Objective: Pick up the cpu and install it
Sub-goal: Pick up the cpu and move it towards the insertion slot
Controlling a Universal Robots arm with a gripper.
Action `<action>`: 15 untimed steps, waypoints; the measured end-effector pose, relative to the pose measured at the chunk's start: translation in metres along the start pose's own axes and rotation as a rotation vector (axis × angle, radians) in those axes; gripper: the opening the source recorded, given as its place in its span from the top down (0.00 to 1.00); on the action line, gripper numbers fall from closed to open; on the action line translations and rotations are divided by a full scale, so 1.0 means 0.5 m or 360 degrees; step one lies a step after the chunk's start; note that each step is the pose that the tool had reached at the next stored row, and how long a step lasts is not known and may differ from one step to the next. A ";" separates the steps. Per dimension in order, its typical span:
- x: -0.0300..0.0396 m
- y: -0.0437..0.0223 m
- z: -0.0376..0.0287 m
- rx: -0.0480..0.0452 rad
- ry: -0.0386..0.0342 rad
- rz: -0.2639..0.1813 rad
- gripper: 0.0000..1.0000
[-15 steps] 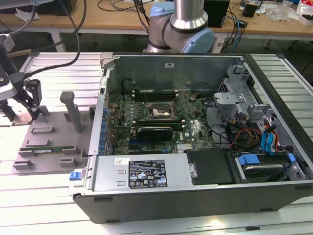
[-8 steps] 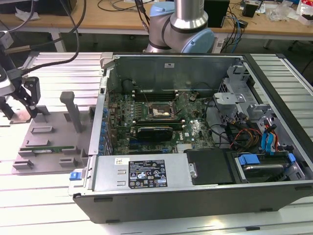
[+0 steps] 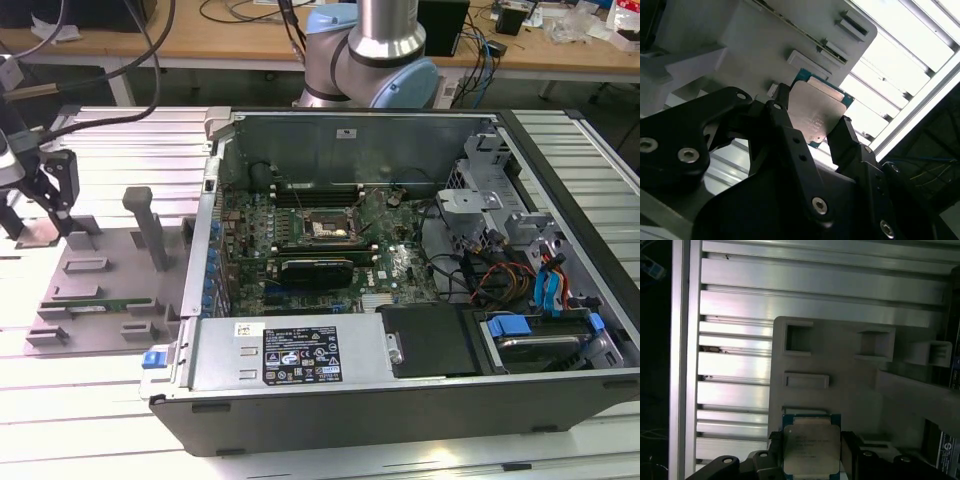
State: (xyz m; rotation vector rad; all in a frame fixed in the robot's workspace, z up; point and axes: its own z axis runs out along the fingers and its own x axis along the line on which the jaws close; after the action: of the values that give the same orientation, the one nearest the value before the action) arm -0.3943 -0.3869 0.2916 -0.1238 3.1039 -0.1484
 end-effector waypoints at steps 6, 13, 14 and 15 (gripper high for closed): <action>-0.001 0.001 -0.016 0.0020 0.0002 -0.0001 0.45; -0.001 0.002 -0.033 -0.0058 -0.0004 0.0002 0.45; -0.001 0.002 -0.034 -0.0078 -0.0006 0.0003 0.45; -0.001 0.001 -0.040 -0.0084 -0.0007 0.0003 0.45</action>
State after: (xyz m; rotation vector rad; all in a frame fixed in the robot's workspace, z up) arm -0.3944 -0.3845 0.3113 -0.1221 3.1047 -0.0664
